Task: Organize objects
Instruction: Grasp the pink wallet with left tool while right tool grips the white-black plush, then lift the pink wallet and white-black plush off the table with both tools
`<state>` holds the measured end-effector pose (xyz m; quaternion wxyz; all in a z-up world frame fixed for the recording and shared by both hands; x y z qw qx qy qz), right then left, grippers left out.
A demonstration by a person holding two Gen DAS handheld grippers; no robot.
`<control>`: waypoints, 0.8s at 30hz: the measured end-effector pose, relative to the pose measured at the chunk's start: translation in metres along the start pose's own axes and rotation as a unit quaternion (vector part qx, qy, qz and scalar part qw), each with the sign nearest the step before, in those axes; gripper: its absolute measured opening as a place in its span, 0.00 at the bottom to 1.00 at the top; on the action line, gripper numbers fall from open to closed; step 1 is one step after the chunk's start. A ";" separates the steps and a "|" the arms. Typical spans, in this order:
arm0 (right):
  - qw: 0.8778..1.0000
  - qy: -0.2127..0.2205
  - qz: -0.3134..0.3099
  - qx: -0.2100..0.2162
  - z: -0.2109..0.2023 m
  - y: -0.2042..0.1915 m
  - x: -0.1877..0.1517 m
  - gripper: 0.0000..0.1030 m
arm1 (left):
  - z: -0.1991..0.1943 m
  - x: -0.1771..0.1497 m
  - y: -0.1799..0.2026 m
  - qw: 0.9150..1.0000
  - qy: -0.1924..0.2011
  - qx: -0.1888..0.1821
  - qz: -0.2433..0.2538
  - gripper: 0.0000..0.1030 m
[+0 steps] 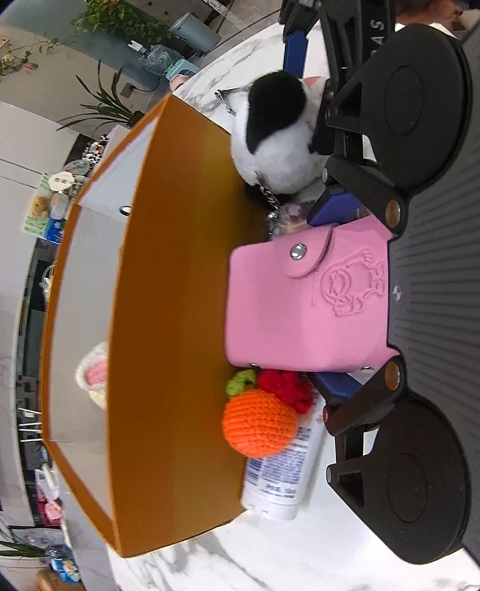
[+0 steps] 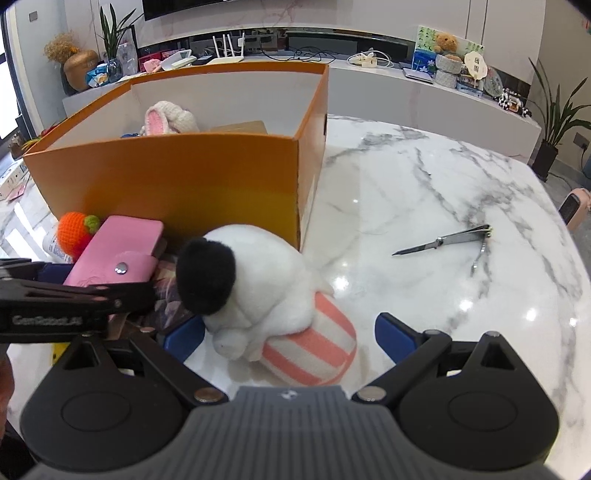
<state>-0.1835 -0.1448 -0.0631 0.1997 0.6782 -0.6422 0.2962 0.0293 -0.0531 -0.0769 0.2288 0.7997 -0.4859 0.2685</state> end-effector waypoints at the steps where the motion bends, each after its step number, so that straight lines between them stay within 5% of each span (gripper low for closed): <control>1: 1.000 0.003 -0.002 0.002 0.001 0.000 0.000 0.94 | 0.000 -0.001 -0.001 1.000 0.004 -0.001 0.001 0.93; 10: 0.999 0.011 -0.004 0.052 0.010 -0.006 0.004 0.80 | -0.004 -0.004 -0.006 1.000 0.008 0.012 -0.013 0.93; 24: 0.996 -0.017 0.031 0.078 0.025 -0.003 0.001 0.79 | -0.004 -0.003 -0.009 0.999 0.007 0.019 -0.031 0.91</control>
Point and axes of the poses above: each gripper's, at about its wrist camera, not at the fingertips, and z roughly the way its jaws point, y to its right, x to its top, the point moved 2 cm from there along z, roughly the way its jaws point, and after that the axes turned 15 degrees about z, right-handed, at the moved point
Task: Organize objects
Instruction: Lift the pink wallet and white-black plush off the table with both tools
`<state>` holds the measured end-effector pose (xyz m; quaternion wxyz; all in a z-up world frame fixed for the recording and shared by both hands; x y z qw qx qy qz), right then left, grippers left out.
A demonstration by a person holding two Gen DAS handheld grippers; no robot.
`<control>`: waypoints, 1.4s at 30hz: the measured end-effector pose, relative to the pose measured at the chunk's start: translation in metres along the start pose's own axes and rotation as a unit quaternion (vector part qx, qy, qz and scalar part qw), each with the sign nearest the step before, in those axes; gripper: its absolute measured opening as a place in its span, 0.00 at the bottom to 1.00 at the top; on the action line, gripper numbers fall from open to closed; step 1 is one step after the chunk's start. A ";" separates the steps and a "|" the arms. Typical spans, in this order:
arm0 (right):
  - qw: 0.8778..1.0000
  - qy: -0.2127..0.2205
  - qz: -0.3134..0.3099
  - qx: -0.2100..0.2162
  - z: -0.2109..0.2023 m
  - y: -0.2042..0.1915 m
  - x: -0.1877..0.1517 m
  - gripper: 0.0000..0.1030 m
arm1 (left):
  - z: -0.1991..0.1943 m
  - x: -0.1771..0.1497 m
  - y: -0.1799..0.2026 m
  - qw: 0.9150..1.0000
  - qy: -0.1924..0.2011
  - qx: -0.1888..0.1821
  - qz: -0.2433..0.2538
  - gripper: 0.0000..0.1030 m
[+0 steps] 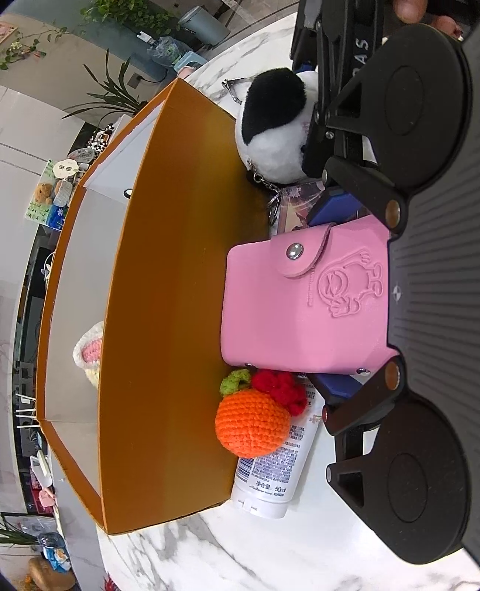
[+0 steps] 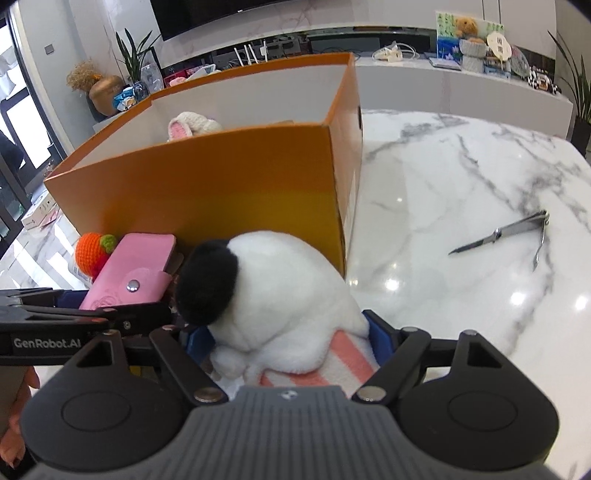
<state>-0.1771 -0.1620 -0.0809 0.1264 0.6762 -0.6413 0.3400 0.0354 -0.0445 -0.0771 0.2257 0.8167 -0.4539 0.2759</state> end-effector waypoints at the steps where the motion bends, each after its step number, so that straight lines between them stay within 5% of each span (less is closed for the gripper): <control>1: 1.000 0.000 0.000 0.000 0.000 -0.001 0.000 0.78 | 0.001 0.000 -0.001 1.000 -0.001 -0.002 -0.002 0.91; 42: 0.999 -0.001 0.055 -0.002 -0.022 0.004 0.002 0.73 | -0.008 -0.001 -0.009 0.999 -0.019 -0.014 -0.025 0.87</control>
Point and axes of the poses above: each gripper's, at about its wrist camera, not at the fingertips, and z roughly the way its jaws point, y to its right, x to its top, the point moved 2 cm from there along z, roughly the way its jaws point, and after that the axes turned 15 degrees about z, right-handed, at the moved point
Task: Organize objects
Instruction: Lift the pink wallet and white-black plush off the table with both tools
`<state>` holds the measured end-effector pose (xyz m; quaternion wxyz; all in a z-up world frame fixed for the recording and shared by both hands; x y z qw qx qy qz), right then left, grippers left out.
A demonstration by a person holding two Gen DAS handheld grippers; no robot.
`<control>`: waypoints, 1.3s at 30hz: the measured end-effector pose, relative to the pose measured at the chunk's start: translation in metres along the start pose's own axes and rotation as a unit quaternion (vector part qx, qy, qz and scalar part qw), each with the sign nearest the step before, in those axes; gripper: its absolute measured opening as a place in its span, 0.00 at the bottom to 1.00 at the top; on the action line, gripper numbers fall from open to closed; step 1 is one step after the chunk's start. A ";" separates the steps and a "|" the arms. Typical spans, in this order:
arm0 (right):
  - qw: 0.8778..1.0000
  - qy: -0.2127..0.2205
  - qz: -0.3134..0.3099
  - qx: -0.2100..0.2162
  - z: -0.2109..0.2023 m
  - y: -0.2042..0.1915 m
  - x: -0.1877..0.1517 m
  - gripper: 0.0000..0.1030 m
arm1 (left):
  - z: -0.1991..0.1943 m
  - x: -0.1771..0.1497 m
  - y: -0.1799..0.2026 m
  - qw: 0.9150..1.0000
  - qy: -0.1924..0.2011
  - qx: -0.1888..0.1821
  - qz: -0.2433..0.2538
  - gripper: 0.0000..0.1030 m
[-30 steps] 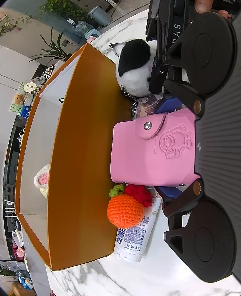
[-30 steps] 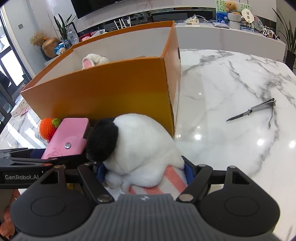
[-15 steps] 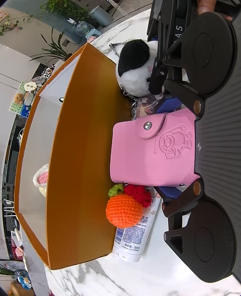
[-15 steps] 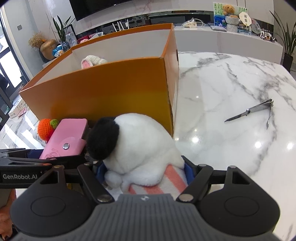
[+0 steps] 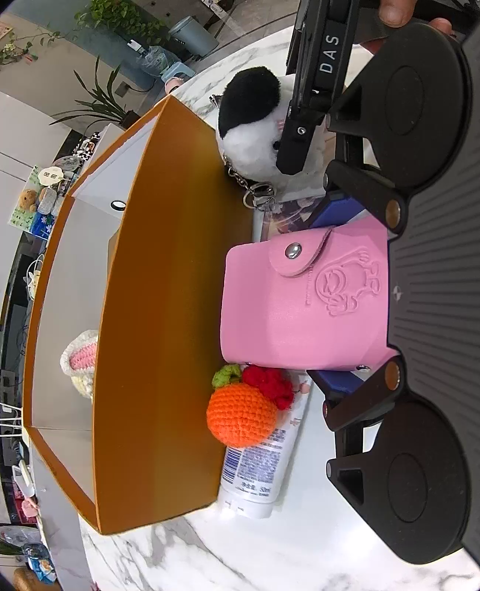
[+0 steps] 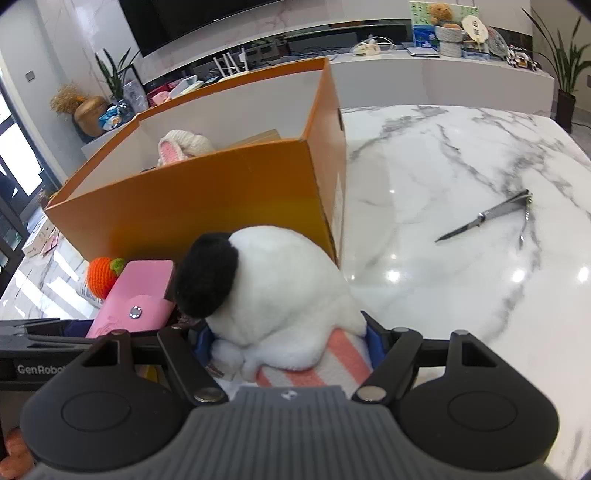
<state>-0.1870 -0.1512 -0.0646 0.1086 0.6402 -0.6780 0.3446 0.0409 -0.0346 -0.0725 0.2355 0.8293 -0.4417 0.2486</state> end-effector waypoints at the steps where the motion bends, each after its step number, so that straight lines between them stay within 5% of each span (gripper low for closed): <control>1: 1.000 0.000 0.003 0.000 -0.002 0.000 0.000 0.73 | -0.003 0.000 0.000 1.000 0.001 -0.005 -0.003 0.87; 39: 0.997 0.058 -0.009 0.053 -0.092 -0.052 -0.003 0.73 | -0.091 -0.011 -0.003 0.994 0.043 0.096 0.027 0.87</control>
Point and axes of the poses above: each gripper's, at about its wrist camera, not at the fingertips, and z roughly the way its jaws point, y to its right, x to its top, the point moved 2 cm from there along z, roughly the way its jaws point, and after that the axes turned 15 degrees about z, right-handed, at the moved point
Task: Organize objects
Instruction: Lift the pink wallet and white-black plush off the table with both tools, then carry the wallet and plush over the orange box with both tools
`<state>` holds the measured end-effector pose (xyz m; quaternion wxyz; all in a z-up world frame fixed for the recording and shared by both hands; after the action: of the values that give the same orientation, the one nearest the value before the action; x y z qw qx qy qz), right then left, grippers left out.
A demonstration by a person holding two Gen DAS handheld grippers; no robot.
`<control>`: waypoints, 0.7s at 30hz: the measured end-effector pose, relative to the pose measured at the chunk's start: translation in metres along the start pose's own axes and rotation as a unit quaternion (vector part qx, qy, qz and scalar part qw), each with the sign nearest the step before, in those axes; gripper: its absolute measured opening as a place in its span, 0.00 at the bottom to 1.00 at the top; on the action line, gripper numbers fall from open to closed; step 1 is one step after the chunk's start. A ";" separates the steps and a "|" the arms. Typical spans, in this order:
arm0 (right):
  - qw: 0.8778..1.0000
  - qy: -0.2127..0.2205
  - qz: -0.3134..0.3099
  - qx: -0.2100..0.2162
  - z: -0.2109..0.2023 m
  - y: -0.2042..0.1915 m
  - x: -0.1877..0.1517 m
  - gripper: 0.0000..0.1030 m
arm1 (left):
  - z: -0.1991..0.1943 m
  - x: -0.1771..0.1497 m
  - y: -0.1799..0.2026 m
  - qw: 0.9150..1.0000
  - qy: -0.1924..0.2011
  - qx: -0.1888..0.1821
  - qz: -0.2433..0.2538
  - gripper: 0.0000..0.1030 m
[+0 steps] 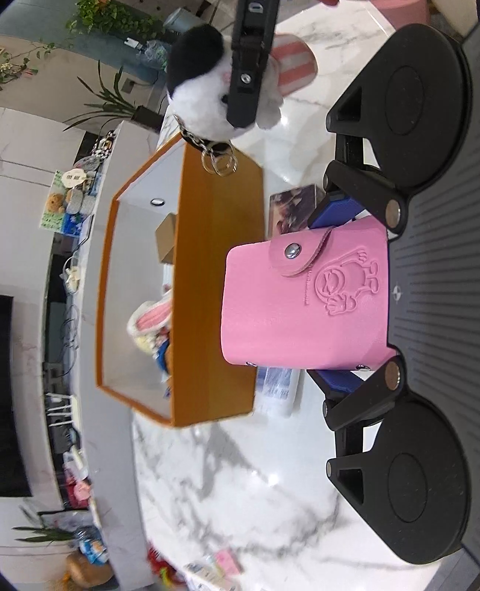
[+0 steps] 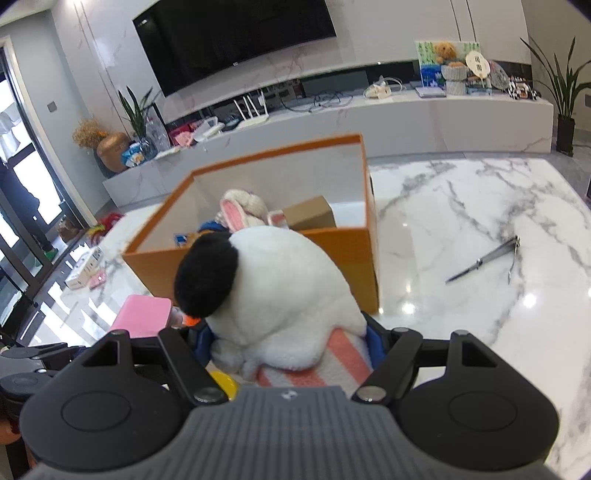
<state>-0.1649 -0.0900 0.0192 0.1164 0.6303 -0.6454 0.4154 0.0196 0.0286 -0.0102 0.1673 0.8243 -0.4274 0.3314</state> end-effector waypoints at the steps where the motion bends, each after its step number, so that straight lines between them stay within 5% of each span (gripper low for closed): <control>1: 1.000 0.003 -0.002 0.003 -0.003 -0.003 0.000 0.73 | -0.003 0.000 -0.001 1.000 0.002 0.004 0.000 0.87; 12: 0.999 0.032 -0.009 0.026 -0.025 -0.028 0.006 0.73 | -0.044 0.017 -0.009 0.996 0.048 0.077 -0.006 0.87; 21: 0.996 0.078 -0.009 0.046 -0.041 -0.045 0.039 0.73 | -0.062 0.061 -0.028 0.991 0.097 0.088 -0.016 0.87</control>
<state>-0.1465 -0.0840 0.0889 0.1406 0.6071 -0.6084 0.4915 0.0427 0.0440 0.0769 0.1398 0.8068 -0.3648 0.4432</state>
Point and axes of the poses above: each gripper's, at about its wrist camera, not at the fingertips, and z roughly the way its jaws point, y to its right, x to its top, the point moved 2 cm from there along z, roughly the way its jaws point, and after that the axes turned 15 degrees about z, right-handed, at the moved point
